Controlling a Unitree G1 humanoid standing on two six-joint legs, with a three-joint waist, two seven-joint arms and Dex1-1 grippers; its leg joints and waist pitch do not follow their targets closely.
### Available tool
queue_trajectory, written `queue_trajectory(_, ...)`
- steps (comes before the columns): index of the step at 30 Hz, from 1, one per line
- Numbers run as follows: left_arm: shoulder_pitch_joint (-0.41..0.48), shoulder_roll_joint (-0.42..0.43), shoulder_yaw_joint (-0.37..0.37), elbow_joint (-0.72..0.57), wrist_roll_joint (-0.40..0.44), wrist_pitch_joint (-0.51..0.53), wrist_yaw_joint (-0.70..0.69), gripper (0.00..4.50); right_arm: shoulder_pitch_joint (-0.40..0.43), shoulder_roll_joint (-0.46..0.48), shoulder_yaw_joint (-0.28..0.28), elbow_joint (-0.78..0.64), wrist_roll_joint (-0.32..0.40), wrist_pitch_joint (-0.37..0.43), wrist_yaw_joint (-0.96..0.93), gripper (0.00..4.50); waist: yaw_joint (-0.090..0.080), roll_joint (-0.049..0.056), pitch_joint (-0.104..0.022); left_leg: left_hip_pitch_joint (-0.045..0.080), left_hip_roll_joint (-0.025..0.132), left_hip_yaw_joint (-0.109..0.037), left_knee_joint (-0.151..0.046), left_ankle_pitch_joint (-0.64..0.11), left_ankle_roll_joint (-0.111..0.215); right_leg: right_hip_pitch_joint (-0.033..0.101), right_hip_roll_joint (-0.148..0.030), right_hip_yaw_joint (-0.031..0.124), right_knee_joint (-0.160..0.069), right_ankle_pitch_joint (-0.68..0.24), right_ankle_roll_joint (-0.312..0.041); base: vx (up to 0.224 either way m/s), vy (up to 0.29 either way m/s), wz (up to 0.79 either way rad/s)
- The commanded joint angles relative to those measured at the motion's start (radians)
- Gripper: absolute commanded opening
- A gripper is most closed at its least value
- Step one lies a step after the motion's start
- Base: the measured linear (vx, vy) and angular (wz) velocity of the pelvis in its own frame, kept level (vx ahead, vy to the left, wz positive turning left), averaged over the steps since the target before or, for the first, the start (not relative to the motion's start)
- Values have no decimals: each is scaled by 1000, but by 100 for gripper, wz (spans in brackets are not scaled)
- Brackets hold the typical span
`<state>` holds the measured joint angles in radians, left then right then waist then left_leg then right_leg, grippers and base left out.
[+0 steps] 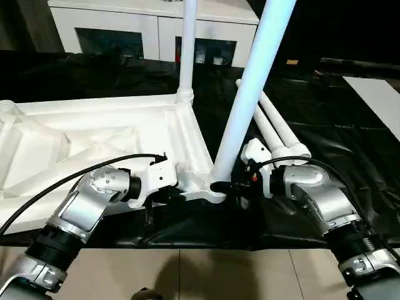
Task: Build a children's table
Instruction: Rotate leg to tighten
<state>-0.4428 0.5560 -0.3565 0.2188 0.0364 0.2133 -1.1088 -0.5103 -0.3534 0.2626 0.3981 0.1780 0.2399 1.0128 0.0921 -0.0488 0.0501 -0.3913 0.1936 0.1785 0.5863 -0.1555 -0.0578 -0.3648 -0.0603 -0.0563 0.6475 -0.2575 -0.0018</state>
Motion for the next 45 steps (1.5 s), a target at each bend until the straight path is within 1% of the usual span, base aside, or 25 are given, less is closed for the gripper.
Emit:
queue_trajectory(1, 5, -1, -17, -25, 10, 6, -13, 0, -4, 18, -12, 62, -39, 45, -76, 251, 2, 9, -63, 29, 45, -14, -61, -127, 32, 33, -82, 48, -65, 119, -244, 0, 0, 0)
queue_trajectory(4, -23, -56, -8, 28, 25, 65, 64, 0, -32, 97, -57, 144, -55, 95, -272, 251, -5, 9, -60, 29, 46, -15, -67, -152, 16, 32, -82, 47, -68, 72, -243, 0, 0, 0)
queue_trajectory(5, -47, -97, -2, 68, 37, 101, 124, 0, -50, 147, -85, 198, -66, 119, -398, 250, -15, 11, -54, 30, 44, -18, -78, -207, -26, 29, -84, 46, -76, -40, -234, 0, 0, 0)
queue_trajectory(7, -76, -138, 3, 104, 51, 133, 184, 0, -69, 191, -109, 244, -68, 131, -496, 250, -18, 12, -56, 36, 46, -24, -81, -271, -71, 28, -89, 46, -84, -149, -214, -27, 5, -5)
queue_trajectory(8, -93, -162, 6, 124, 60, 151, 220, 0, -80, 216, -123, 272, -68, 136, -552, 249, -22, 12, -54, 36, 46, -22, -83, -284, -80, 23, -89, 49, -86, -162, -210, -55, 9, -11)
queue_trajectory(9, -109, -182, 9, 139, 65, 168, 247, 0, -92, 237, -133, 296, -67, 135, -596, 249, -21, 15, -54, 46, 48, -24, -82, -332, -96, 14, -92, 51, -93, -200, -201, 0, 0, 0)
queue_trajectory(10, -109, -182, 9, 139, 65, 168, 247, 0, -92, 237, -133, 296, -67, 135, -596, 249, -22, 14, -54, 44, 46, -24, -82, -337, -97, 14, -90, 51, -93, -199, -196, 0, 0, 0)
queue_trajectory(11, -160, -254, 30, 190, 70, 227, 342, 0, -135, 297, -168, 371, -52, 118, -716, 249, -24, 13, -53, 43, 46, -24, -84, -339, -95, 14, -89, 53, -94, -192, -191, 0, 0, 0)
queue_trajectory(13, -160, -254, 30, 190, 70, 227, 342, 0, -135, 297, -168, 371, -52, 118, -716, 249, -23, 15, -54, 50, 43, -23, -80, -360, -96, 7, -90, 55, -100, -218, -190, 0, 0, 0)
queue_trajectory(14, -192, -296, 40, 225, 78, 259, 403, 0, -166, 333, -193, 423, -40, 94, -796, 249, -22, 14, -55, 45, 43, -21, -78, -350, -89, 9, -92, 58, -99, -210, -187, 0, 0, 0)
queue_trajectory(17, -238, -346, 36, 285, 115, 289, 494, 0, -227, 388, -237, 525, -25, 40, -941, 249, -20, 16, -55, 49, 43, -24, -80, -365, -100, 1, -91, 56, -102, -232, -172, 0, 0, 0)
queue_trajectory(22, -253, -353, 36, 312, 143, 282, 515, 0, -282, 429, -291, 588, 5, -23, -964, 249, -15, 12, -60, 38, 43, -23, -81, -315, -79, 10, -89, 55, -94, -125, -159, 0, 0, 0)
queue_trajectory(23, -250, -337, 34, 314, 148, 265, 506, 0, -289, 434, -293, 570, 16, -65, -891, 249, -13, 12, -62, 37, 43, -21, -79, -288, -71, 13, -87, 54, -90, -86, -162, 0, 0, 0)
queue_trajectory(24, -249, -334, 33, 314, 149, 262, 505, 0, -290, 433, -293, 566, 17, -71, -878, 305, -11, 12, -64, 34, 42, -20, -77, -275, -63, 16, -88, 55, -89, -61, -165, 0, 0, 0)
queue_trajectory(26, -245, -318, 22, 318, 150, 239, 499, 0, -298, 419, -281, 556, -2, -114, -844, 318, -7, 12, -69, 27, 42, -18, -71, -181, -39, 23, -84, 52, -75, 75, -179, 0, 0, 0)
queue_trajectory(31, -231, -291, 7, 306, 159, 184, 469, 0, -281, 374, -275, 496, -6, -130, -792, 365, -3, 16, -73, 26, 40, -15, -63, -110, 3, 27, -81, 49, -64, 201, -206, 0, 0, 0)
queue_trajectory(33, -214, -267, 3, 286, 159, 168, 444, 0, -242, 329, -242, 400, -18, -119, -712, 376, -3, 15, -71, 25, 41, -15, -63, -119, 8, 28, -80, 49, -65, 196, -208, 0, 0, 0)
queue_trajectory(34, -207, -256, 1, 278, 156, 160, 430, 0, -221, 310, -233, 350, -12, -94, -671, 376, -2, 19, -70, 27, 42, -15, -64, -131, 8, 28, -80, 49, -67, 183, -208, 0, 0, 0)
queue_trajectory(37, -183, -223, -5, 255, 142, 128, 374, 0, -153, 235, -190, 215, -16, -28, -547, 411, 0, 16, -67, 27, 43, -17, -66, -145, 6, 31, -78, 49, -72, 161, -198, 0, 0, 0)
queue_trajectory(39, -157, -192, -16, 231, 118, 57, 300, 0, -102, 162, -142, 130, -34, -3, -455, 432, 2, 20, -66, 28, 42, -18, -67, -161, 0, 30, -79, 49, -77, 130, -199, 0, 0, 0)
queue_trajectory(40, -145, -177, -22, 221, 106, 14, 262, 0, -80, 129, -120, 95, -39, 6, -412, 444, 1, 17, -62, 28, 44, -17, -69, -186, -6, 28, -80, 51, -81, 97, -197, 0, 0, 0)
queue_trajectory(41, -108, -138, -35, 180, 68, -26, 166, 0, -34, 57, -83, 27, -38, 29, -318, 444, 3, 24, -61, 29, 44, -19, -70, -215, -14, 30, -81, 51, -83, 60, -195, 0, 0, 0)
queue_trajectory(43, -80, -111, -37, 141, 31, -16, 96, 0, -3, 11, -71, -23, -8, 45, -232, 444, 1, 19, -60, 29, 44, -15, -71, -228, -12, 27, -80, 53, -83, 41, -204, 0, 0, 0)
queue_trajectory(44, -65, -98, -35, 114, 11, 12, 63, 0, 16, -14, -67, -55, 19, 52, -177, 444, 2, 25, -59, 30, 46, -14, -70, -232, -10, 25, -81, 55, -85, 30, -210, 0, 0, 0)
queue_trajectory(45, -61, -94, -34, 107, 5, 16, 52, 0, 24, -24, -63, -69, 23, 53, -158, 444, 2, 24, -60, 28, 46, -15, -70, -229, -7, 26, -81, 54, -83, 30, -214, 0, 0, 0)
